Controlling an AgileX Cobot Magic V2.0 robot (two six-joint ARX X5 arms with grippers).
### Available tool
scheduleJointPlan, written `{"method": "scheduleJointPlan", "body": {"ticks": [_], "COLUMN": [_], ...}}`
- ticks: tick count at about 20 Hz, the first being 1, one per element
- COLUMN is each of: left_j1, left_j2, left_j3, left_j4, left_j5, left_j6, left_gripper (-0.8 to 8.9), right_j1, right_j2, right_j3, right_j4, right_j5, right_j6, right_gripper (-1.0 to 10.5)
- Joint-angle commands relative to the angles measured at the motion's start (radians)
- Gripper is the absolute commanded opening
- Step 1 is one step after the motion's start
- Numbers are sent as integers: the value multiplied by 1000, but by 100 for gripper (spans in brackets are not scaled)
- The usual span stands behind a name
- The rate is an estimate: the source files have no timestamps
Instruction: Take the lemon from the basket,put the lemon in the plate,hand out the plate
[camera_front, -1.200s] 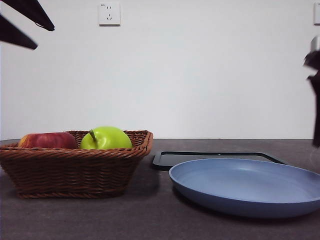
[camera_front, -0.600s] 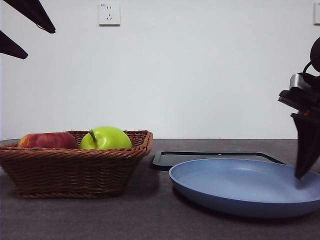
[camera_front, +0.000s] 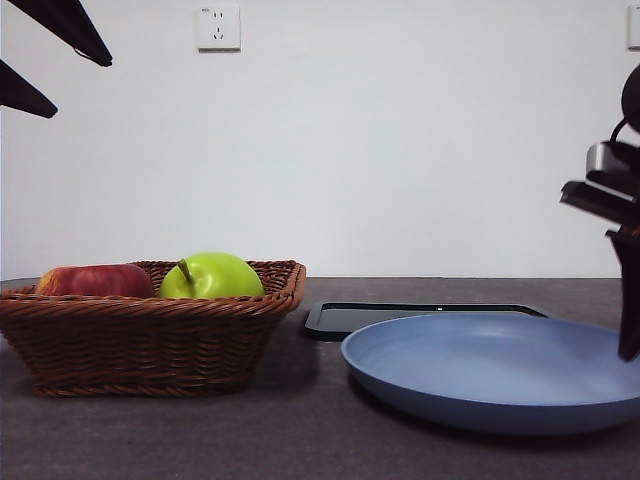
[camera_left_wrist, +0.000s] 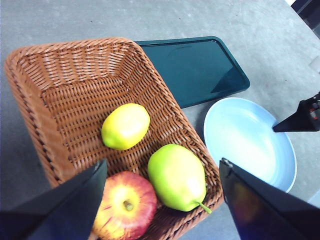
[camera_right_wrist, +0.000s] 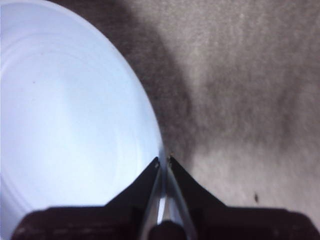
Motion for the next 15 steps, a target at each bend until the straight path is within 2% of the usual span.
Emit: {"method": "scheduleJointPlan", "body": {"ticks": [1, 4, 6, 10, 15], "left_j1": [-20, -40, -68, -134, -197], "left_j2": [25, 103, 179, 361, 544], "left_j3": [32, 106, 174, 295, 392], "left_j4": [-5, -32, -49, -78, -85], "left_j5": [2, -1, -11, -142, -206], "left_j6": [-8, 23, 94, 228, 385], "left_gripper": [406, 406, 406, 405, 404], "right_j1": [0, 0, 0, 0, 0], "right_j2": [-63, -178, -256, -388, -457], "right_j3": [12, 12, 12, 12, 12], "right_j4": [-35, -97, -129, -159, -175], "right_j5": [11, 11, 11, 11, 11], "right_j6": [14, 13, 13, 13, 7], "right_gripper": [3, 3, 3, 3, 3]}}
